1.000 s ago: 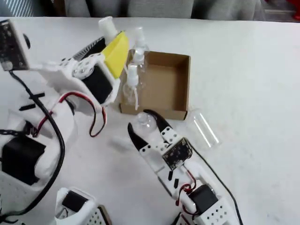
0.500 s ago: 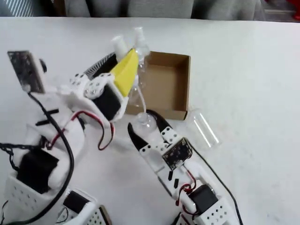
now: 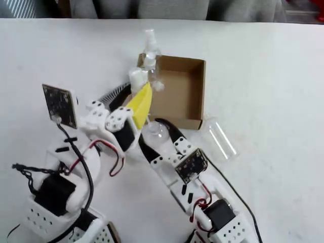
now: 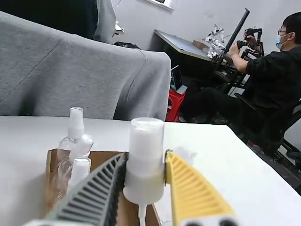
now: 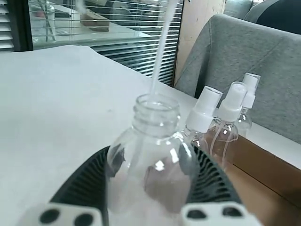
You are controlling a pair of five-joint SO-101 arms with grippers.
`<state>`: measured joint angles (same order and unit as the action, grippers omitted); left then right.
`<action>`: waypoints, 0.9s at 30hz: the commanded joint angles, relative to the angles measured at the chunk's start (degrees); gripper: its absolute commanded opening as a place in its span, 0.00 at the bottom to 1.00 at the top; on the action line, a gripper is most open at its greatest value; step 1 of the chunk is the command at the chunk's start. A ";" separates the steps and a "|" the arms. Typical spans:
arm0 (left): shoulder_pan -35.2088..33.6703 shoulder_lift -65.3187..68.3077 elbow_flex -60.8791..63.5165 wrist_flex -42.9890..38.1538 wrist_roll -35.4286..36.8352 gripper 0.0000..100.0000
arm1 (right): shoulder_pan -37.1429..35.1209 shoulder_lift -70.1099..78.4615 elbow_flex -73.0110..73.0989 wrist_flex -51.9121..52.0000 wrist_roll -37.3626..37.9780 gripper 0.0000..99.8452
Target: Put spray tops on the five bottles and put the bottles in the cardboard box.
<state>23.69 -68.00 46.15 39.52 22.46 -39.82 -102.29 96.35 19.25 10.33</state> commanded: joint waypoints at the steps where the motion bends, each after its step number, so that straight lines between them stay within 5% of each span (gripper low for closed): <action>1: 3.74 -4.62 3.52 -1.76 -0.88 0.02 | 0.48 -0.75 0.53 -0.92 0.44 0.02; 9: 10.15 -11.65 10.73 -2.20 -0.97 0.02 | 0.57 -0.75 0.53 -0.84 0.44 0.02; 27: 10.77 -16.92 23.21 -2.02 -8.18 0.02 | 2.68 -0.75 0.44 -1.01 0.44 0.02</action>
<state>33.10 -84.88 67.87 37.85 14.99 -38.15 -102.29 96.35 19.25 10.59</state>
